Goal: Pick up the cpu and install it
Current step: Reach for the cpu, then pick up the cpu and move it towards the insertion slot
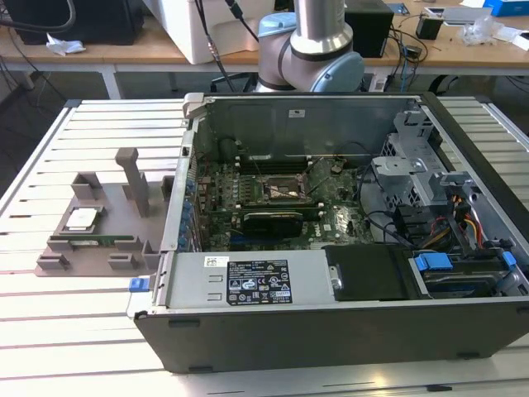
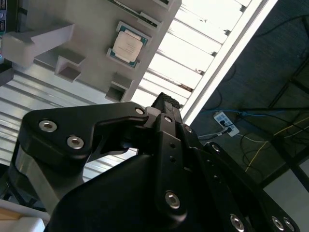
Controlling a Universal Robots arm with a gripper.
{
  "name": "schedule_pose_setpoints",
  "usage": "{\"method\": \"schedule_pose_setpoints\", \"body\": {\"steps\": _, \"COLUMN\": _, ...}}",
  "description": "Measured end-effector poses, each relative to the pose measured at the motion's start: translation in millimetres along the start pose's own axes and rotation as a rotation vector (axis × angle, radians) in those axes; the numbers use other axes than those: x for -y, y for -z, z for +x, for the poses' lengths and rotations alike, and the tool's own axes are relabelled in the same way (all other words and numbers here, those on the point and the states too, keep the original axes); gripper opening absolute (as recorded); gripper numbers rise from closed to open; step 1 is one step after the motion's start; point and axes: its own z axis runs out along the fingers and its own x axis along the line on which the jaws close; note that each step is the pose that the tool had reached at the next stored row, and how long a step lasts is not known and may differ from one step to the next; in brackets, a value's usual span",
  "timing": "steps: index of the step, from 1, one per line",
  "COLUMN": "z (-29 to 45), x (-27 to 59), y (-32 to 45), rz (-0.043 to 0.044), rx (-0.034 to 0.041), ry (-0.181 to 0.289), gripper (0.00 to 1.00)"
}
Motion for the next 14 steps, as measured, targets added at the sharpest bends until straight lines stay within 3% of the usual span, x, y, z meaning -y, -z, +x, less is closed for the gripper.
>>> {"method": "schedule_pose_setpoints", "body": {"steps": 14, "z": 0.4, "x": 0.0, "y": 0.0, "rz": 0.0, "rx": 0.0, "ry": 0.0, "gripper": 0.11}}
